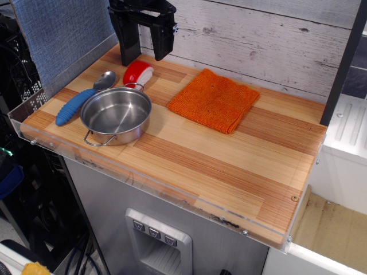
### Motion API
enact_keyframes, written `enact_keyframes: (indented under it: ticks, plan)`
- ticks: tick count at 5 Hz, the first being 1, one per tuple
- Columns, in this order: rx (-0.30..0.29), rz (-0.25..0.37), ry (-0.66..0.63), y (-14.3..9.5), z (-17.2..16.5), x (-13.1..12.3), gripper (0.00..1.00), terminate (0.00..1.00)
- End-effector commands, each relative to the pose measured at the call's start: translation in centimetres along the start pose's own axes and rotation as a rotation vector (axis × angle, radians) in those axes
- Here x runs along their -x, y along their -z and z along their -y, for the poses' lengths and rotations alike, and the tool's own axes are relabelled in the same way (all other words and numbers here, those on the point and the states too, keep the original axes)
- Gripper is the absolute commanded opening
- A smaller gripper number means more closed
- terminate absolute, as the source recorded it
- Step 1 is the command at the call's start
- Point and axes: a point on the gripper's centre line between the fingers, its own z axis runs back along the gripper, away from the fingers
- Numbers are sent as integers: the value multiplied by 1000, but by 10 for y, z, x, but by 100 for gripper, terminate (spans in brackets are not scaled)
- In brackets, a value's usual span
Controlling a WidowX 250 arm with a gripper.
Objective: Move the orange cloth to far edge of the table.
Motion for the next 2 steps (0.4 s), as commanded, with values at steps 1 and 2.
enact_keyframes:
  ticks: [1,2]
  plan:
    - [0,0,0,0,0,0,100,0]
    - [17,-6,29,12,19,-6,100,0]
